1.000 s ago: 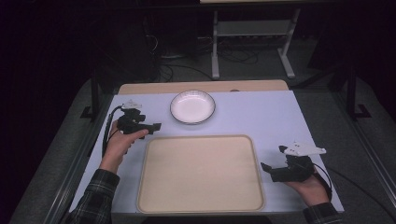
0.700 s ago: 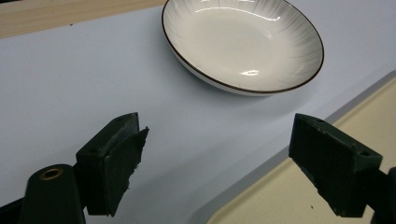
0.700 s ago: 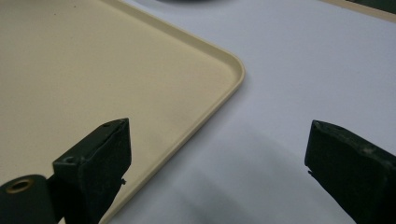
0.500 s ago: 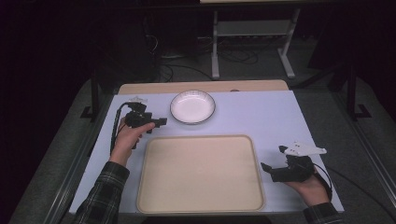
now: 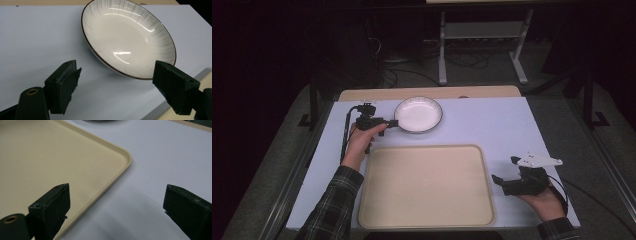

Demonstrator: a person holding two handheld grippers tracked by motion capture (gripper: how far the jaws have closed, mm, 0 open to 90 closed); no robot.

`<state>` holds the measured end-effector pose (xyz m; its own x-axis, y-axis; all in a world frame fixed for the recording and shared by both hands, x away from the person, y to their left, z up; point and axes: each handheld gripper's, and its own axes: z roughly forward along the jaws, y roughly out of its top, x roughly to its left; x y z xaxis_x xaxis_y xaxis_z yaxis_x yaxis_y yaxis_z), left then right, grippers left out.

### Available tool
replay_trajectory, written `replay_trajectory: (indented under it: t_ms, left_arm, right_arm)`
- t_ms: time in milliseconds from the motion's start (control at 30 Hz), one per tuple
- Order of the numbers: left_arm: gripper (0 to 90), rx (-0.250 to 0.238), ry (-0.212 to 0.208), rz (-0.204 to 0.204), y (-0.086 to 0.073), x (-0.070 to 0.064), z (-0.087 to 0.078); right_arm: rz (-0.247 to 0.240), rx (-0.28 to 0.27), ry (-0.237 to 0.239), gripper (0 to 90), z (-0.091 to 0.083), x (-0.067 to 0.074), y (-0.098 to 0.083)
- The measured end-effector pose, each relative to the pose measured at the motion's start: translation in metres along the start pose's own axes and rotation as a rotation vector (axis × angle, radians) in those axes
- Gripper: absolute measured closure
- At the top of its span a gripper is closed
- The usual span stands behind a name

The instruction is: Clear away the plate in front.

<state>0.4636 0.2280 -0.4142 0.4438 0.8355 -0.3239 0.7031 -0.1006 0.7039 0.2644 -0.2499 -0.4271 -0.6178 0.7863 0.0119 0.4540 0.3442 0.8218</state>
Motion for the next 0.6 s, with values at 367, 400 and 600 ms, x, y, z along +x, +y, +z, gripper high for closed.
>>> replay_trajectory:
  t_ms: [367, 400, 600]
  left_arm:
    - [25.5, 0.023, 0.012, -0.079, 0.001, 0.0, 0.02]
    - [26.5, 0.024, 0.015, -0.094, 0.0, 0.0, 0.024]
    - [35.1, 0.042, 0.003, -0.145, -0.003, 0.002, 0.035]
  right_arm:
    - [0.002, -0.006, 0.001, 6.4, -0.001, 0.0, 0.0]
    - [0.004, -0.006, 0.001, 6.4, -0.001, 0.0, 0.0]
    - [0.011, -0.011, 0.003, 6.5, -0.002, -0.001, -0.001]
